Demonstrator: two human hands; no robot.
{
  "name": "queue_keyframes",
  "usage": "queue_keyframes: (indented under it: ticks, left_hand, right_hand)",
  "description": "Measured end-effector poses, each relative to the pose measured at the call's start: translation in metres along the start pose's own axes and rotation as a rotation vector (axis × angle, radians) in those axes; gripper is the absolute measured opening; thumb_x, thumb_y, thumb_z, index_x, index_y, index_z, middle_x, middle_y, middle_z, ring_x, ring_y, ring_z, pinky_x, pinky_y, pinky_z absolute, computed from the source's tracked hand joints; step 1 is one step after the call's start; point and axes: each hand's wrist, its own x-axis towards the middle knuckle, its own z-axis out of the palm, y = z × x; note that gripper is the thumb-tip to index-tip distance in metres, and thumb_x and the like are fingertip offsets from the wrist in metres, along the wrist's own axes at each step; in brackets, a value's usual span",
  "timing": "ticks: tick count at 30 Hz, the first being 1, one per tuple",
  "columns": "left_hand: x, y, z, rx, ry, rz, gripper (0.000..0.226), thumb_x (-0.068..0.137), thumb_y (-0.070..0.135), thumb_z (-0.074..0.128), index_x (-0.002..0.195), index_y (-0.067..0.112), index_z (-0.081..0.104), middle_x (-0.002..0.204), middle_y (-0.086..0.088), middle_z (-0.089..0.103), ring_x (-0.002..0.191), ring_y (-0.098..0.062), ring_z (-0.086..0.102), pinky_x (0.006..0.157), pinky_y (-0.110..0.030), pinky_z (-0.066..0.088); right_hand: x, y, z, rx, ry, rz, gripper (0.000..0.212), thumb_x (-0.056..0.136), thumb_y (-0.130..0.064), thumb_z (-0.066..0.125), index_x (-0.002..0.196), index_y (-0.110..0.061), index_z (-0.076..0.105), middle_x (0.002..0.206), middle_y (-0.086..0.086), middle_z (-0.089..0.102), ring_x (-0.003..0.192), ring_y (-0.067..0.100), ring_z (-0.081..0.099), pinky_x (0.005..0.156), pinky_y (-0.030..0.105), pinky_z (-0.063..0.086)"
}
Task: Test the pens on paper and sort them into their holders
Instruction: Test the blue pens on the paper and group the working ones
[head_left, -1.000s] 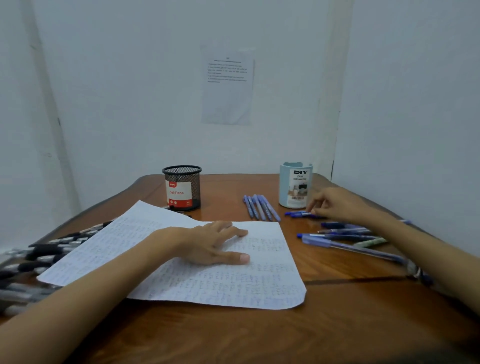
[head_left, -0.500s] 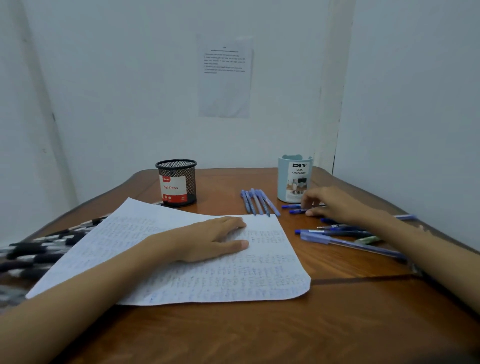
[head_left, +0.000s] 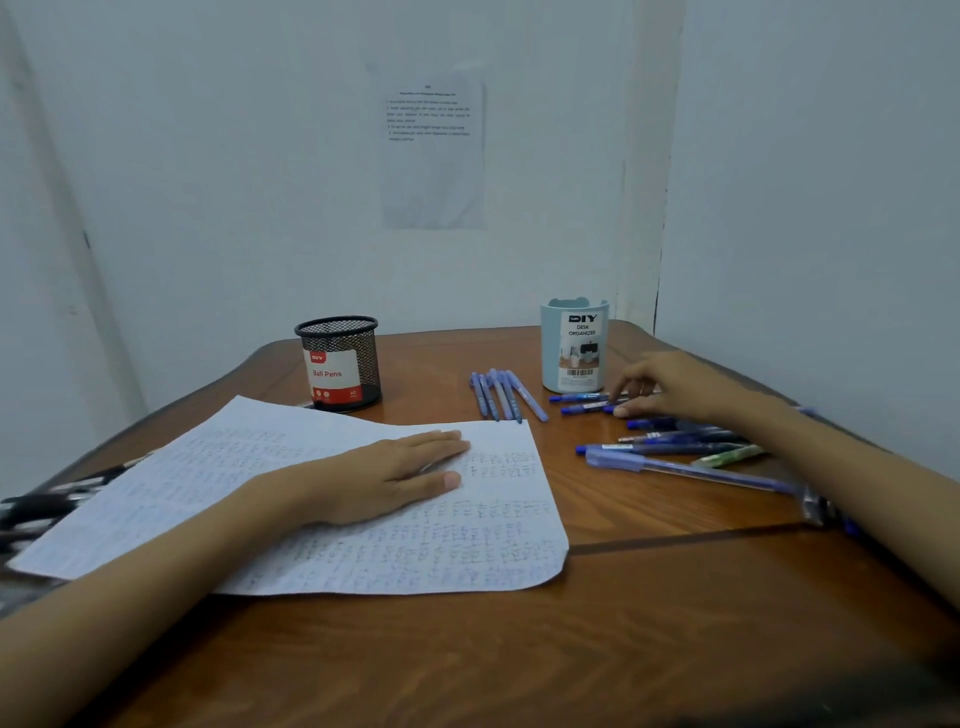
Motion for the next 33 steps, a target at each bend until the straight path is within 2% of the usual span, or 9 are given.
queue_keyframes:
  ticks: [5, 10, 12, 14, 16, 20, 24, 29, 33]
  left_hand:
    - [0.000, -0.001, 0.002, 0.029, 0.024, 0.005, 0.057, 0.094, 0.051, 0.025, 0.148, 0.036, 0.014, 0.155, 0.019, 0.009, 0.140, 0.000, 0.011, 0.106, -0.015, 0.004]
    - [-0.002, -0.002, 0.002, 0.059, 0.049, 0.009, 0.057, 0.094, 0.052, 0.025, 0.148, 0.035, 0.017, 0.155, 0.017, 0.013, 0.140, -0.001, 0.014, 0.109, -0.018, 0.008]
    - [-0.002, -0.002, 0.002, 0.070, 0.059, 0.014, 0.057, 0.094, 0.052, 0.026, 0.148, 0.034, 0.018, 0.155, 0.016, 0.014, 0.140, -0.001, 0.016, 0.109, -0.019, 0.009]
    - [-0.002, -0.002, 0.002, 0.079, 0.061, 0.017, 0.056, 0.095, 0.052, 0.026, 0.147, 0.034, 0.019, 0.155, 0.016, 0.015, 0.139, -0.002, 0.017, 0.109, -0.019, 0.010]
    - [-0.003, -0.001, 0.002, 0.087, 0.060, 0.017, 0.056, 0.095, 0.051, 0.026, 0.147, 0.033, 0.019, 0.155, 0.015, 0.016, 0.139, -0.002, 0.018, 0.109, -0.020, 0.011]
    - [-0.004, 0.000, 0.000, 0.079, 0.045, 0.013, 0.056, 0.096, 0.051, 0.027, 0.148, 0.032, 0.019, 0.155, 0.014, 0.015, 0.139, -0.004, 0.018, 0.109, -0.020, 0.011]
    - [-0.004, 0.000, 0.001, 0.077, 0.037, 0.006, 0.056, 0.096, 0.051, 0.026, 0.148, 0.032, 0.019, 0.155, 0.013, 0.014, 0.140, -0.004, 0.017, 0.106, -0.018, 0.010]
    - [-0.005, 0.001, 0.000, 0.073, 0.026, -0.006, 0.056, 0.096, 0.050, 0.026, 0.148, 0.032, 0.018, 0.155, 0.013, 0.014, 0.140, -0.005, 0.017, 0.105, -0.018, 0.011]
    - [-0.005, 0.001, -0.001, 0.066, 0.026, -0.007, 0.056, 0.095, 0.051, 0.026, 0.148, 0.033, 0.017, 0.155, 0.014, 0.013, 0.140, -0.004, 0.016, 0.107, -0.019, 0.010]
  right_hand:
    - [0.002, -0.014, 0.009, -0.162, -0.016, -0.044, 0.036, 0.089, -0.042, 0.055, 0.123, -0.032, 0.058, 0.116, 0.003, 0.049, 0.111, 0.016, 0.041, 0.089, 0.031, 0.041]
    - [0.003, -0.030, 0.009, -0.058, -0.034, -0.135, 0.009, 0.091, -0.029, 0.057, 0.096, -0.021, 0.057, 0.109, 0.000, 0.060, 0.099, 0.011, 0.052, 0.076, 0.018, 0.036]
    - [0.000, -0.035, 0.006, -0.157, -0.037, -0.177, 0.009, 0.093, -0.029, 0.054, 0.096, -0.020, 0.052, 0.109, 0.000, 0.062, 0.094, 0.009, 0.053, 0.069, 0.014, 0.035]
    - [-0.002, -0.041, 0.002, -0.253, -0.019, -0.228, 0.012, 0.095, -0.028, 0.050, 0.103, -0.020, 0.049, 0.115, 0.001, 0.061, 0.099, 0.012, 0.054, 0.076, 0.014, 0.039]
    - [-0.005, -0.053, 0.000, -0.296, 0.097, -0.318, 0.023, 0.095, -0.024, 0.051, 0.116, -0.017, 0.048, 0.119, 0.006, 0.059, 0.107, 0.021, 0.057, 0.087, 0.026, 0.046]
    - [-0.010, -0.084, -0.006, -0.164, 0.454, -0.774, 0.062, 0.076, -0.004, 0.062, 0.133, -0.015, 0.040, 0.093, 0.015, 0.063, 0.066, 0.014, 0.056, 0.057, 0.023, 0.050]
    - [-0.013, -0.099, 0.001, -0.159, 0.443, -0.735, 0.094, 0.064, 0.015, 0.074, 0.136, -0.024, 0.028, 0.090, 0.018, 0.060, 0.067, 0.026, 0.058, 0.052, 0.033, 0.056]
    - [-0.015, -0.096, -0.006, -0.167, 0.512, -0.730, 0.055, 0.065, 0.011, 0.073, 0.115, -0.007, 0.059, 0.085, 0.021, 0.061, 0.064, 0.034, 0.061, 0.055, 0.034, 0.056]
    - [-0.018, -0.094, -0.011, -0.085, 0.500, -0.691, 0.039, 0.073, 0.006, 0.061, 0.111, -0.004, 0.061, 0.087, 0.020, 0.062, 0.067, 0.035, 0.063, 0.060, 0.034, 0.057]
